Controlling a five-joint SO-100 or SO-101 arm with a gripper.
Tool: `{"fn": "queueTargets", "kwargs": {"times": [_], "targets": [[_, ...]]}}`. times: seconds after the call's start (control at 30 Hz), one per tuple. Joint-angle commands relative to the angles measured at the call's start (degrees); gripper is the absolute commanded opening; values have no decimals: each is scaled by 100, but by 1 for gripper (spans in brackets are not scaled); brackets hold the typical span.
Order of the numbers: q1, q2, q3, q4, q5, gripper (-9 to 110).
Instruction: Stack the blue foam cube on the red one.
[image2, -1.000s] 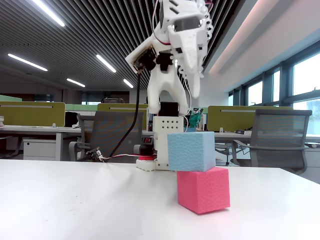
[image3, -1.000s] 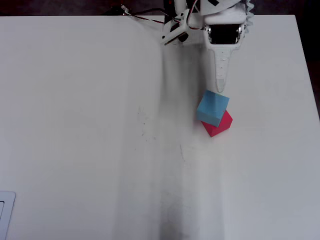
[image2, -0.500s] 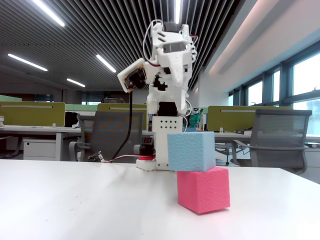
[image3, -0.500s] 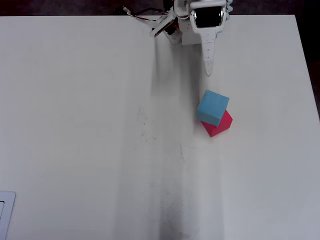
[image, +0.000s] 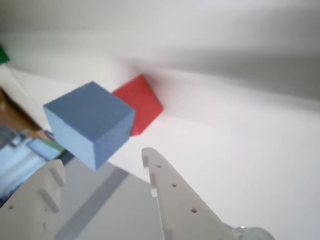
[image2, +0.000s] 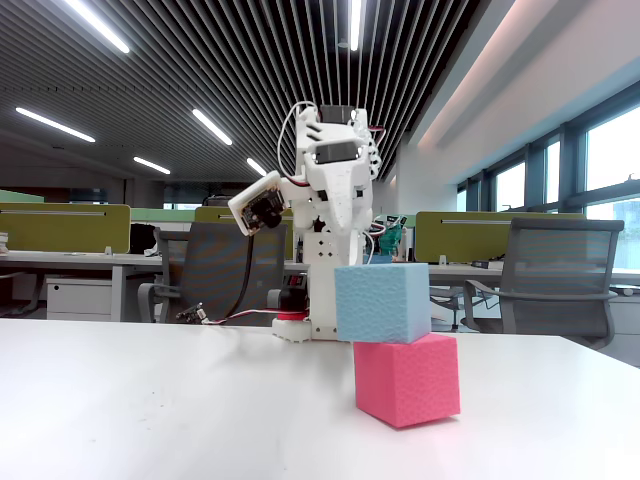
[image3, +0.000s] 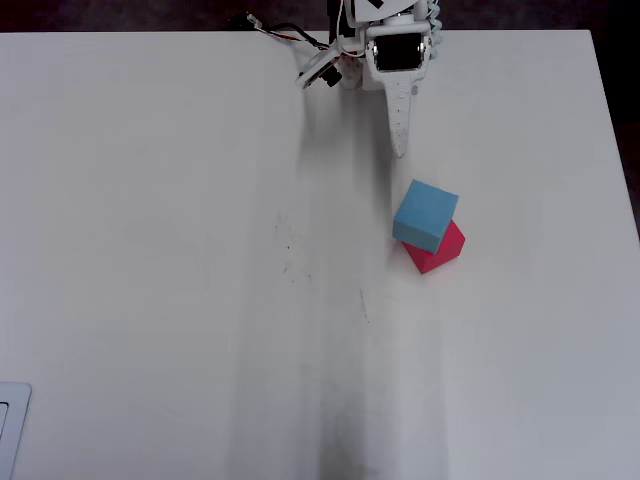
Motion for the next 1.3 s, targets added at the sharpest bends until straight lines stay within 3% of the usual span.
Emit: {"fn": "queueTargets", "kwargs": {"times": [0.0,0.8,1.27], "targets": [[-9,70,18,18,-44,17],[26,70,545,-44,-123,10],[18,70,527,9,-123,15]]}}
